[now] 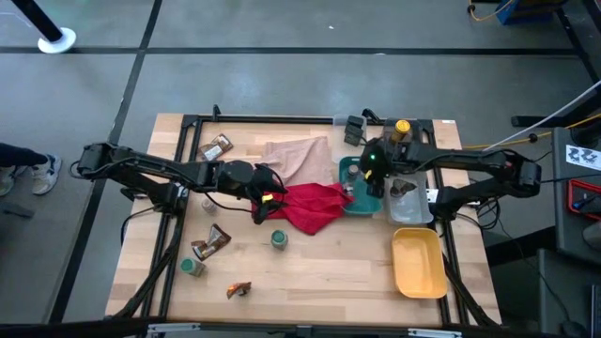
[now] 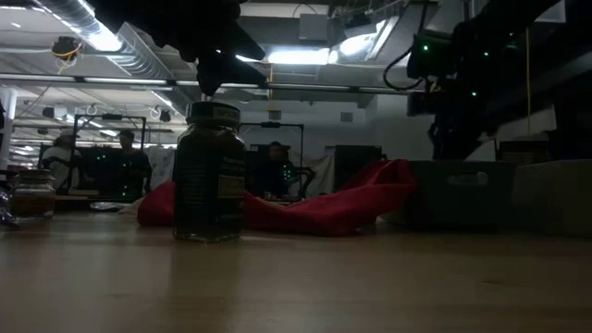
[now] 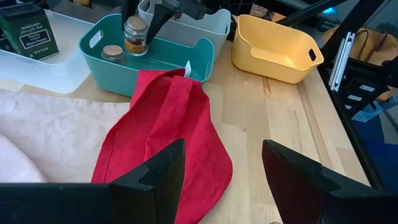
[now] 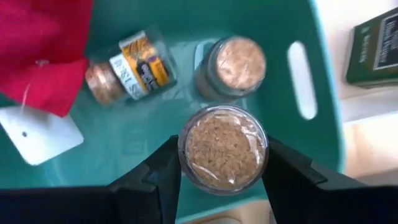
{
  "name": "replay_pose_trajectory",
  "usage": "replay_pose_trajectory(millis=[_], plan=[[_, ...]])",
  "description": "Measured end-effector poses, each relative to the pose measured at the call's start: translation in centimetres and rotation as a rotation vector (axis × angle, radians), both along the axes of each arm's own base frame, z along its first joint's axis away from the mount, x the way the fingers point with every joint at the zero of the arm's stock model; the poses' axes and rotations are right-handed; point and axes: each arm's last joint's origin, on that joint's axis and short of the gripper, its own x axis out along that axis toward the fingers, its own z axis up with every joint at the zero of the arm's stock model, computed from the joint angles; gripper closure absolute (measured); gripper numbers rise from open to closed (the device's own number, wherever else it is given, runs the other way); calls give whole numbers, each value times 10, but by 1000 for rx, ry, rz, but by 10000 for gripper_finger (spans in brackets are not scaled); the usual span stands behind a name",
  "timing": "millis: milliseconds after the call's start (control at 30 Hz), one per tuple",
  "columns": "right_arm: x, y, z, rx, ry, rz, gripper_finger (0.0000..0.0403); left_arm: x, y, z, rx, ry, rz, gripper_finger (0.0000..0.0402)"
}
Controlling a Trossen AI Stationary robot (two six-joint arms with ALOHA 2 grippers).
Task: Sort spices by type
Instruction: Put the bottom transparent seasoning bottle into the blue bin, then put the right dark green seasoning bottle into the yellow bin
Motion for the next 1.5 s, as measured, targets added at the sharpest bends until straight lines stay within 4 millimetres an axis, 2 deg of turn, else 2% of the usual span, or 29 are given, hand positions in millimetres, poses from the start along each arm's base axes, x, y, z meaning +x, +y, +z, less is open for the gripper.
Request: replay_pose_trajectory(millis=[400,667,933,1067,1267,1500], plan=[[-4,2,-19,1,-21,4,224,0,0,0,-2,0,1,205],[-9,4,-27,10,5,4,153,0,0,0,-3,0,2,205],[-9,4,-26,12,12,4,141,0,0,0,-7,0,4,205],[-6,3,-11,24,43,3,143,0,0,0,-20,1,10,205],[-1,1,26,44,73,7,144,0,0,0,-27,1,13,205],[12,1,65,161,-80,36,144,0,0,0,-62,2,30,205]])
